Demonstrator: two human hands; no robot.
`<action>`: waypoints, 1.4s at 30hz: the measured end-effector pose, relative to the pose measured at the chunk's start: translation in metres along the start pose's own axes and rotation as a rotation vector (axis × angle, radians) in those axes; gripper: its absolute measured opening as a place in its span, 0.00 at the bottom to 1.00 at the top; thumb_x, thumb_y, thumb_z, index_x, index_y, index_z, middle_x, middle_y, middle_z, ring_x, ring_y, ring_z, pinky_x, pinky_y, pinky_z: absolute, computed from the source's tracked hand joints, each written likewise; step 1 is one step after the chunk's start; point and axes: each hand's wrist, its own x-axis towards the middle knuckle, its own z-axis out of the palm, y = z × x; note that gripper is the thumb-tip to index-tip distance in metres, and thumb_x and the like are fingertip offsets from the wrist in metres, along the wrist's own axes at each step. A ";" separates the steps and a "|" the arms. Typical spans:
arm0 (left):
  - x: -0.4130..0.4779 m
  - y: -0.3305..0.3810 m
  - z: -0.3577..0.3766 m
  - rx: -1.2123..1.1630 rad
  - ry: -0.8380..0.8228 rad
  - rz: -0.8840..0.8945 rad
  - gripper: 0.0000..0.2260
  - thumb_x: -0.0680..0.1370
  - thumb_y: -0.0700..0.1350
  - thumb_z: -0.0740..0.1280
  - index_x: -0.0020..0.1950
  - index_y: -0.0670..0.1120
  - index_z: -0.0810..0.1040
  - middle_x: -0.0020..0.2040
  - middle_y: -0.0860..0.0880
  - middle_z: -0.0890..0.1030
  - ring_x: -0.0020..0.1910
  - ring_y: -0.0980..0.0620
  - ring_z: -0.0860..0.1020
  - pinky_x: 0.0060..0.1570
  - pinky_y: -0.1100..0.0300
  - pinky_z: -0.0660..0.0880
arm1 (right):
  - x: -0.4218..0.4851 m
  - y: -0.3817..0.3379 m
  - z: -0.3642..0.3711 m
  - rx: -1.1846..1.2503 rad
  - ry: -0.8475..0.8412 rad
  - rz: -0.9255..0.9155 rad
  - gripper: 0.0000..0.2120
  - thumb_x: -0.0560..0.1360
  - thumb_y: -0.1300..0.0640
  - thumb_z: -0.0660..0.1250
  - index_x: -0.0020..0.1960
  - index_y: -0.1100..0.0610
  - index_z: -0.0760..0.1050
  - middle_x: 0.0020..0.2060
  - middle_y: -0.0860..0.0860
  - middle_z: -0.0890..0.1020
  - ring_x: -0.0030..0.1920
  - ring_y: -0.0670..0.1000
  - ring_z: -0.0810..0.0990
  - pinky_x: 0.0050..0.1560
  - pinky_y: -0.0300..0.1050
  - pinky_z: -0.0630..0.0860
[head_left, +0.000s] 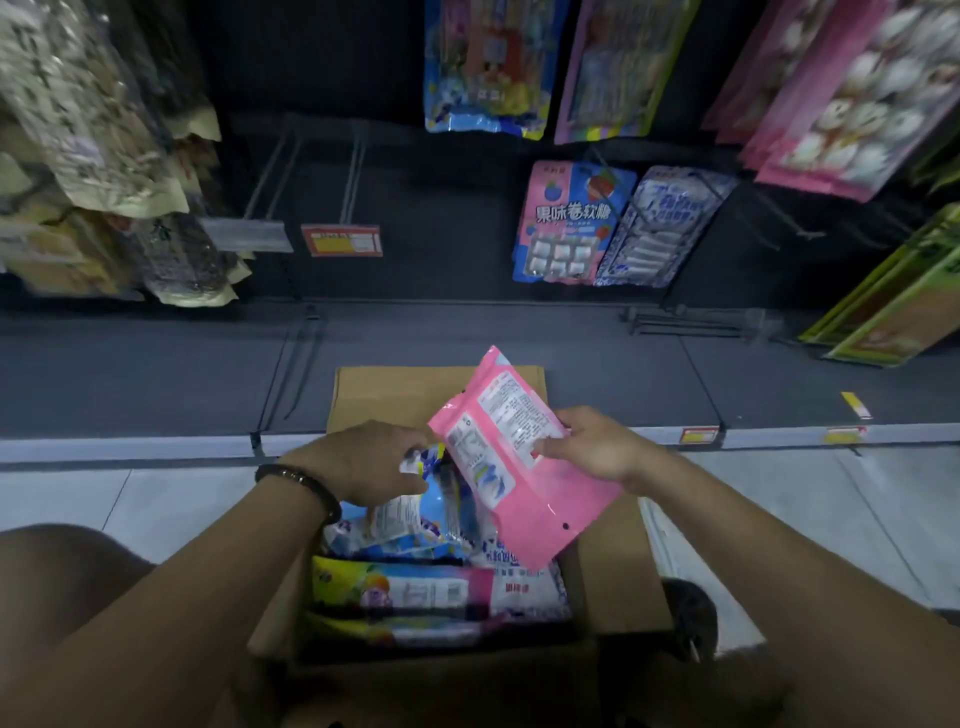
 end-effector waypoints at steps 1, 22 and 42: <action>0.001 0.001 0.000 -0.080 0.041 0.014 0.23 0.82 0.54 0.70 0.77 0.54 0.72 0.71 0.51 0.79 0.68 0.48 0.77 0.61 0.58 0.72 | -0.011 -0.008 -0.007 0.054 -0.005 -0.019 0.11 0.83 0.57 0.69 0.64 0.57 0.83 0.55 0.53 0.89 0.53 0.57 0.89 0.56 0.52 0.85; -0.015 0.056 -0.008 -1.036 0.543 0.049 0.12 0.84 0.50 0.68 0.43 0.49 0.84 0.33 0.42 0.84 0.31 0.48 0.84 0.33 0.57 0.80 | -0.044 -0.043 -0.014 0.211 0.252 -0.176 0.19 0.87 0.40 0.54 0.64 0.50 0.77 0.49 0.56 0.88 0.47 0.55 0.87 0.50 0.59 0.84; -0.006 0.167 -0.113 -1.317 0.517 0.167 0.13 0.86 0.49 0.64 0.61 0.43 0.84 0.51 0.42 0.89 0.47 0.43 0.89 0.44 0.48 0.86 | -0.083 -0.041 -0.065 0.291 0.820 -0.600 0.23 0.85 0.58 0.65 0.71 0.32 0.75 0.64 0.38 0.78 0.57 0.34 0.78 0.54 0.28 0.75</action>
